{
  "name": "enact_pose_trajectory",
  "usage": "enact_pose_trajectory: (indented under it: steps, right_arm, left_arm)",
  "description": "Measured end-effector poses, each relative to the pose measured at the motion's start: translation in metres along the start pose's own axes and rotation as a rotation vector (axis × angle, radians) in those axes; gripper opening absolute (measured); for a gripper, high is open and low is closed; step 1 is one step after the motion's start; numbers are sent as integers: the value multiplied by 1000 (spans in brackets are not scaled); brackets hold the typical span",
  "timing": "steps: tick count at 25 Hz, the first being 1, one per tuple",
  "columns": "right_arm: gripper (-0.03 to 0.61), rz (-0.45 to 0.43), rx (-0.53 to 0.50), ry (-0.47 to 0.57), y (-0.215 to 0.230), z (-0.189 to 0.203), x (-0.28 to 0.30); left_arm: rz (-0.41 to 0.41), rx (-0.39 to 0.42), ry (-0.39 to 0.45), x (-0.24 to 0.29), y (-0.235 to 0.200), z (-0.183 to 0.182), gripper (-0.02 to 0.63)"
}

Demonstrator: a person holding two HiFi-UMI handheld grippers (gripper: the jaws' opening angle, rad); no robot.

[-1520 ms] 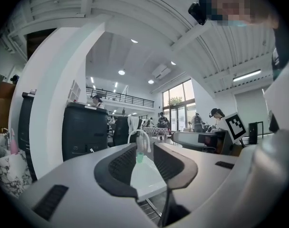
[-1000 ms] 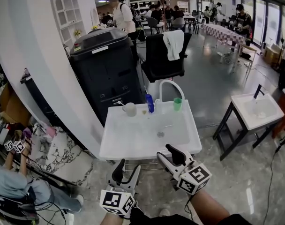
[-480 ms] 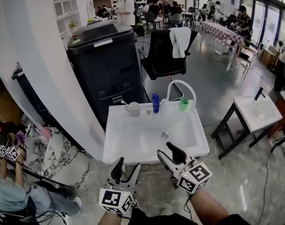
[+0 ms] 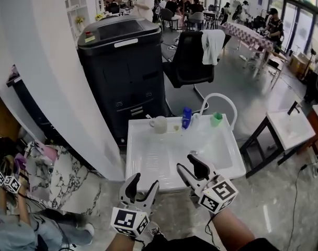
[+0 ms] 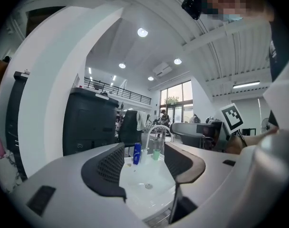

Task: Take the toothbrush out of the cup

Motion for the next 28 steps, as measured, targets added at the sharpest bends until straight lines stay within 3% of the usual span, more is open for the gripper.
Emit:
enact_pose_trajectory:
  steps: [15,28]
  right_arm:
    - [206,38,-43,-41,-23,20,108]
    - [207,33,-108,-103,-2,21,162]
  left_arm:
    - [81,-22,-26,0,-91,1,264]
    - [120,-31,-18,26,-113,5,264]
Point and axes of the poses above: the fingertips, and each gripper's own axes: x forward along the fingers, y to its right, z out of its underside, the point moved 7 cm from there along -x, backward along the fingers
